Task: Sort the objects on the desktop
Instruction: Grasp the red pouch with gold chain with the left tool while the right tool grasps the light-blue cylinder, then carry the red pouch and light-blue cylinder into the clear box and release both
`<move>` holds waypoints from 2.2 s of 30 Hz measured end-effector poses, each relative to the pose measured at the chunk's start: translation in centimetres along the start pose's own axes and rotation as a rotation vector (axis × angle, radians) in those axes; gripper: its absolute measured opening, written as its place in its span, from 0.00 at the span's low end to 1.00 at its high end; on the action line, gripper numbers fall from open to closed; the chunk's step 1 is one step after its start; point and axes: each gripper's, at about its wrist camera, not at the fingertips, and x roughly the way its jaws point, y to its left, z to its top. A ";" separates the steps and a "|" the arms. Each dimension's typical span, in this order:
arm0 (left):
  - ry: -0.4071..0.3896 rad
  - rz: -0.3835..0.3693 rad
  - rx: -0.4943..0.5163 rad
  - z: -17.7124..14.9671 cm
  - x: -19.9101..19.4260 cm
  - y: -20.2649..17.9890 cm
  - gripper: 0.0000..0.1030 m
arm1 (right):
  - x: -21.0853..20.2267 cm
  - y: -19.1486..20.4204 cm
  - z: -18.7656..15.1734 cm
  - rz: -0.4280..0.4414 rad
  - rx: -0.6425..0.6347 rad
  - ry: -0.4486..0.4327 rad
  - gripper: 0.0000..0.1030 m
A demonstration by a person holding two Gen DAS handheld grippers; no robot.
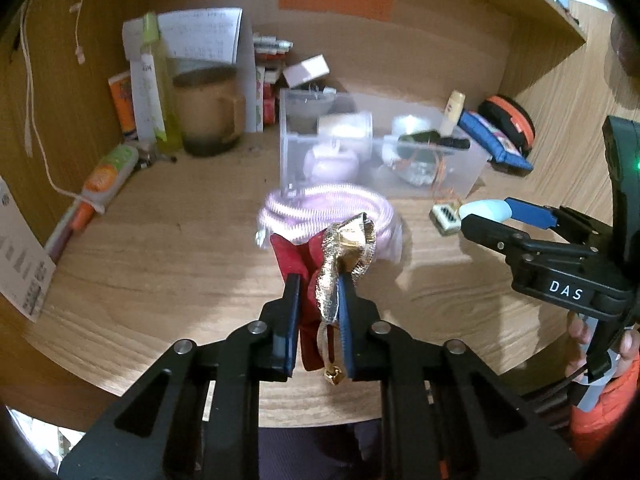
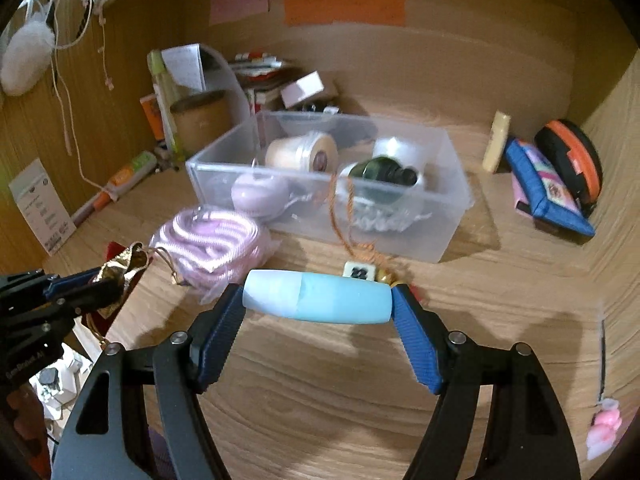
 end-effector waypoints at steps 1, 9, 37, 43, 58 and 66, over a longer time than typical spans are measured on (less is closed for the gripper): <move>-0.007 -0.001 0.001 0.3 -0.2 0.0 0.17 | -0.1 -0.1 0.2 -0.001 0.002 -0.007 0.69; -0.077 0.018 0.029 3.1 -1.1 -0.9 0.17 | -1.3 -1.5 2.1 -0.006 0.005 -0.063 0.69; -0.087 -0.070 0.034 12.2 6.5 -0.3 0.17 | 6.2 -0.4 8.8 0.018 -0.089 -0.026 0.69; -0.049 -0.094 0.018 13.1 9.4 0.5 0.17 | 8.5 0.2 9.5 0.004 -0.143 0.003 0.69; -0.013 -0.169 0.010 13.6 11.6 0.8 0.33 | 10.2 0.0 9.7 0.029 -0.146 0.031 0.69; -0.039 -0.168 0.020 13.8 10.4 0.5 0.47 | 9.6 0.1 9.7 0.017 -0.147 0.036 0.70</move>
